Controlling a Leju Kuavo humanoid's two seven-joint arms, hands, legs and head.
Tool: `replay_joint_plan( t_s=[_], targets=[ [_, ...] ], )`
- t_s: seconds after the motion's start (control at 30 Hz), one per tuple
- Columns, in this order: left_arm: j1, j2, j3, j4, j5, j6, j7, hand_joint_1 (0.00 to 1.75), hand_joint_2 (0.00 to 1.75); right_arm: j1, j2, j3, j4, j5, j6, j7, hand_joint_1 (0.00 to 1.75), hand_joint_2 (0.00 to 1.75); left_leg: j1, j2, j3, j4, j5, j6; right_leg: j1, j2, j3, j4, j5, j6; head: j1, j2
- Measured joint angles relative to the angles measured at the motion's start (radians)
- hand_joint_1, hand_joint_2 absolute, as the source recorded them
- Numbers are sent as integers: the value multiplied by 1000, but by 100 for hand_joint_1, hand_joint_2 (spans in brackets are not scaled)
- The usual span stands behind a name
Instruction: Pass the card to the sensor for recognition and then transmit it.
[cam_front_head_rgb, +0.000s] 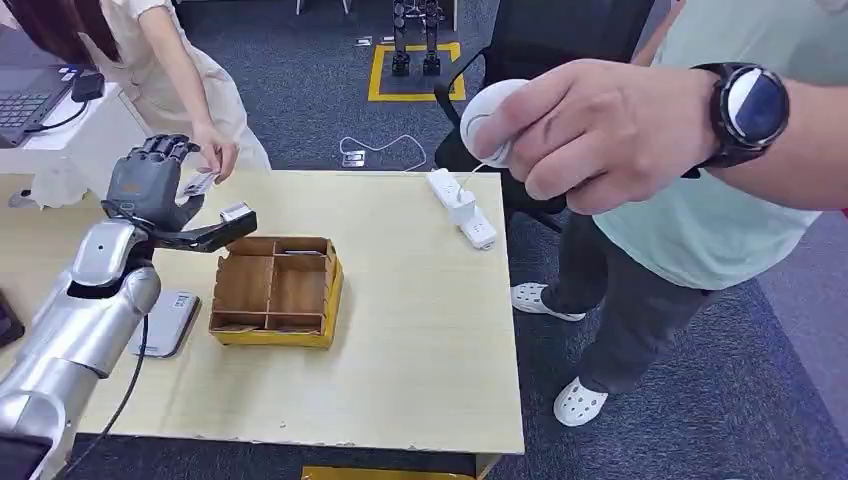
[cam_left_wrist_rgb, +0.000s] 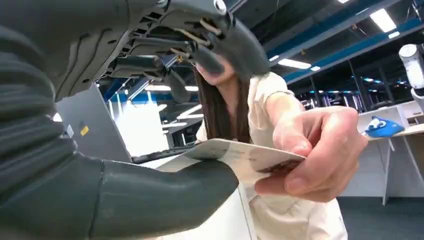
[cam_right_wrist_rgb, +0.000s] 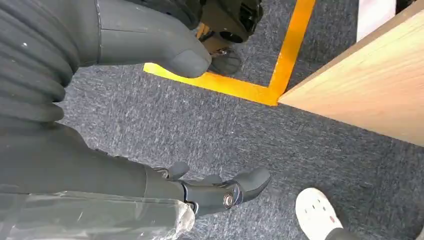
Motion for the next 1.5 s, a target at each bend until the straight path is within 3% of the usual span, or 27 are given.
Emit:
replay_joint_plan(
  t_s=[0.9,1.23,1.5],
  targets=[
    [7,21,0,0,8,4,-18,175,175,-4,-5,13,0,-9,-6,8,0,175,0,0,0,0,0,0,0,0,0,0,0,0,0,0],
    [44,53,0,0,-58,16,8,175,175,-4,-5,18,0,-19,-10,3,0,175,0,0,0,0,0,0,0,0,0,0,0,0,1,0],
    [136,75,0,0,-76,33,26,175,175,-3,-5,18,0,-28,-25,2,0,175,0,0,0,0,0,0,0,0,0,0,0,0,0,0]
  ],
)
